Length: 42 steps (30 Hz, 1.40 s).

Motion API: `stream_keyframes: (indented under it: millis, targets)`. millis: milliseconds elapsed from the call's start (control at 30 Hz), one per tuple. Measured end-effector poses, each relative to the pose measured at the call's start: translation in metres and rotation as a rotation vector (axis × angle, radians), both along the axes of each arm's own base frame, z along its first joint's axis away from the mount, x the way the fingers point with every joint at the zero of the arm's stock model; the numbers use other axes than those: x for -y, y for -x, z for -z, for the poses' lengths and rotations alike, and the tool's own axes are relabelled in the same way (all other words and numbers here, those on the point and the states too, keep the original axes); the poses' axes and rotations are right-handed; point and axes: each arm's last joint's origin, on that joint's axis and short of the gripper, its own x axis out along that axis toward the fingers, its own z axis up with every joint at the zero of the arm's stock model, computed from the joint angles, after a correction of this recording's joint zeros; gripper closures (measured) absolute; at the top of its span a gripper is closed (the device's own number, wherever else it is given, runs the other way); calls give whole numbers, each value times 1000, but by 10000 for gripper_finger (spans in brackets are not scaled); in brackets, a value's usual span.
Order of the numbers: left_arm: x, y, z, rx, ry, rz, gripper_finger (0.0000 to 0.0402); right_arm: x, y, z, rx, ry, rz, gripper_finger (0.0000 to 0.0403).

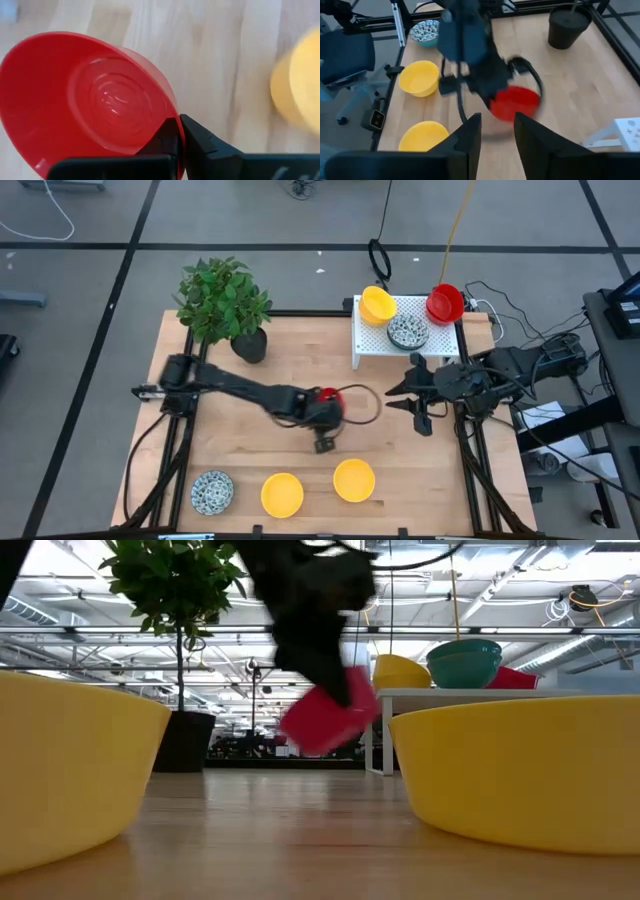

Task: Pick & Place Mini bowls
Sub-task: Stack the red bowl on top of the red bowls on the shelf

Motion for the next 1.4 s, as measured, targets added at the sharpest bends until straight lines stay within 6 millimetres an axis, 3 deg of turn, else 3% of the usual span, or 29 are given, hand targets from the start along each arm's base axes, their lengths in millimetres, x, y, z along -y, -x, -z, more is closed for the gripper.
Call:
stream_keyframes:
  millis: [100,233,433,667,1000,1167,1400]
  targets:
    - [-6,-26,1,11,-32,44,378,-2,1,0,-1,-4,-6,290]
    - [-14,-42,9,-18,-62,69,375,-2,1,0,0,5,18,287]
    - [-24,-49,33,-71,-49,56,395,-1,3,3,-31,13,48,286]
    - [-25,-51,39,-71,14,-40,347,-1,4,4,-44,5,57,286]
    - [-24,-49,11,20,134,-121,239,0,5,6,-65,43,32,286]
    - [-23,-40,-22,77,193,-85,195,0,5,6,-69,74,10,286]
    - [-23,-9,-87,180,230,-90,166,-6,-11,16,-116,126,-20,286]
